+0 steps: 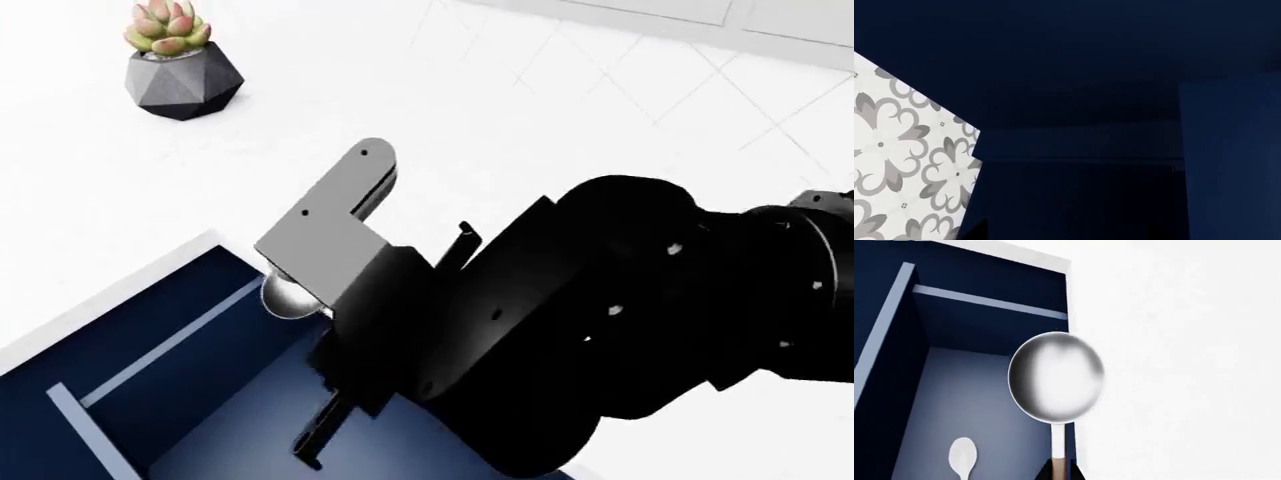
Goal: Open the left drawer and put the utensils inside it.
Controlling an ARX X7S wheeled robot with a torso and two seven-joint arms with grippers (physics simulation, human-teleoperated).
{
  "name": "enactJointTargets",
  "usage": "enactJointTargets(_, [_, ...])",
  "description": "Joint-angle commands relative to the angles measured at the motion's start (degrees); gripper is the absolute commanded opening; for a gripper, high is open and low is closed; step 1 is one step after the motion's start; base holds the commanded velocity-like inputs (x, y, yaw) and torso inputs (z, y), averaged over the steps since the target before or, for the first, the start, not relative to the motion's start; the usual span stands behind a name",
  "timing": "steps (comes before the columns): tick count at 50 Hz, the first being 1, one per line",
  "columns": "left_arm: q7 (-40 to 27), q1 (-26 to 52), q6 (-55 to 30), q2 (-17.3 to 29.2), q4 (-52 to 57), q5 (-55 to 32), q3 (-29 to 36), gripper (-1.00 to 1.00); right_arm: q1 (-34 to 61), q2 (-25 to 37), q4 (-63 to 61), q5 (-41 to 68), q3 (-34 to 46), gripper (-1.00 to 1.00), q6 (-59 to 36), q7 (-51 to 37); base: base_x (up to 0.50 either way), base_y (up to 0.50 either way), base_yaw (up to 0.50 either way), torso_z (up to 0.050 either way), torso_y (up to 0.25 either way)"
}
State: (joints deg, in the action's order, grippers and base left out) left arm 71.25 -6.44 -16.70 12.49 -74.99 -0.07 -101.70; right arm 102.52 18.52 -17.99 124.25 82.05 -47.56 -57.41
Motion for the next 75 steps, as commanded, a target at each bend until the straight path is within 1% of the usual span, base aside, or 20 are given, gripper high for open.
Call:
enactJointTargets(1, [-0.27, 0.04, -0.15, 0.04, 0.0, 0.0, -0.04, 1.0, -6.03, -4.35, -2.81, -2.04, 2.72, -1.0, 2.29, -1.85, 0.0, 0.0, 0.0, 0.0, 0.0])
enactJointTargets(9, [-0.29, 0.15, -0.05, -0.08, 0.0, 0.06, 0.2, 1.0, -10.35, -9.01, 0.46, -6.12, 6.26, -1.0, 2.68, -1.16, 0.0, 0.0, 0.0, 0.0, 0.0])
enactJointTargets(21, [-0.29, 0.03, -0.12, -0.09, 0.0, -0.02, 0.26, 1.0, -16.03, -11.72, 5.89, -12.1, 9.07, -1.0, 3.67, 3.85, 0.0, 0.0, 0.0, 0.0, 0.0])
enactJointTargets(33, [-0.44, -0.01, -0.23, -0.04, 0.0, -0.04, 0.16, 1.0, -20.84, -12.29, 8.75, -15.98, 11.44, -1.0, 4.7, 6.8, 0.0, 0.0, 0.0, 0.0, 0.0])
enactJointTargets(40, [-0.31, 0.04, -0.2, -0.07, 0.0, 0.01, 0.2, 1.0, -24.33, -13.81, 10.57, -18.33, 14.0, -1.0, 4.76, 8.05, 0.0, 0.0, 0.0, 0.0, 0.0])
enactJointTargets(72, [-0.65, 0.19, -0.25, -0.13, 0.0, 0.0, 0.25, 1.0, -28.04, -14.33, 15.94, -23.11, 16.66, -1.0, 4.43, 15.05, 0.0, 0.0, 0.0, 0.0, 0.0])
enactJointTargets(75, [-0.63, 0.15, -0.24, -0.15, 0.0, 0.01, 0.26, 1.0, -27.53, -14.2, 15.81, -22.12, 16.16, -1.0, 4.1, 15.0, 0.0, 0.0, 0.0, 0.0, 0.0])
